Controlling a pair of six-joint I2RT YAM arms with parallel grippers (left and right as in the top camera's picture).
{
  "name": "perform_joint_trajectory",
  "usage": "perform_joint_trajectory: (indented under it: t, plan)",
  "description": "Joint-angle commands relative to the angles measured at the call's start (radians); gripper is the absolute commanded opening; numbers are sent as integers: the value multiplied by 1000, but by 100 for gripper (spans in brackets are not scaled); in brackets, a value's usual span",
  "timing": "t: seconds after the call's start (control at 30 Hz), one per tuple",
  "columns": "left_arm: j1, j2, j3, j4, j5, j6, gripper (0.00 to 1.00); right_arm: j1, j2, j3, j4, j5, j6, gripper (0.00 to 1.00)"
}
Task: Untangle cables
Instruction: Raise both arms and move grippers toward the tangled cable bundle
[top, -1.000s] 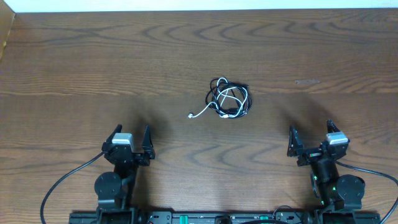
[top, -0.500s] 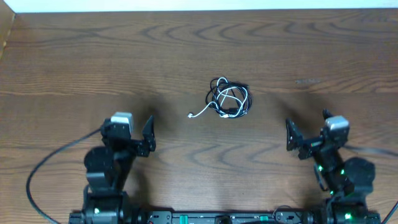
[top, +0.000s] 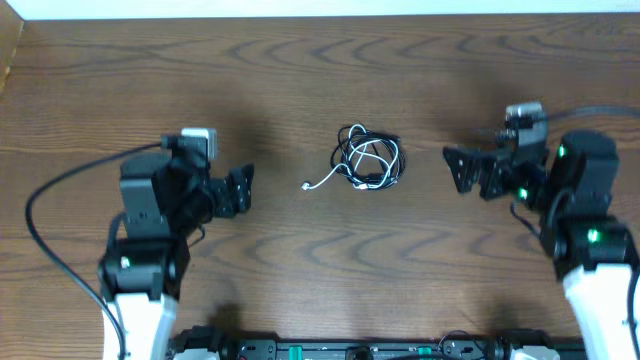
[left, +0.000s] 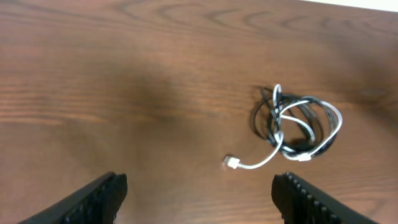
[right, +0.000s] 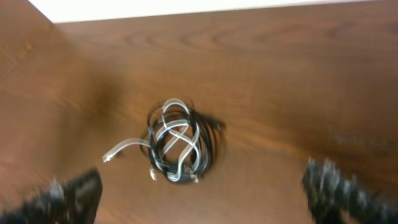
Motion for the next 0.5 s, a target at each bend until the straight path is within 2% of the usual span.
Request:
perform_joint_trajectory:
  t: [0.0,0.1,0.2,0.33,0.4,0.47]
  plan:
    - [-5,142,180,-104,51,6,80,10,132,175,-114,-95,-27,99]
    - [-4,289,360,-273,50,6,80,31,253,343,-246,-107,-77,99]
    - [-4,420,499,-388,51,6,80,74,343,448,-299,-105,-79,99]
    - [-4,521,526,-367,100,5,80,111,423,470,-241,-109,-25,99]
    - [-4,551,526,-352,118,2,80,117,451,470,-210,-159,62,99]
    - [-4,582,526,-333,125,2,80,138,495,470,-172,-222,87,99]
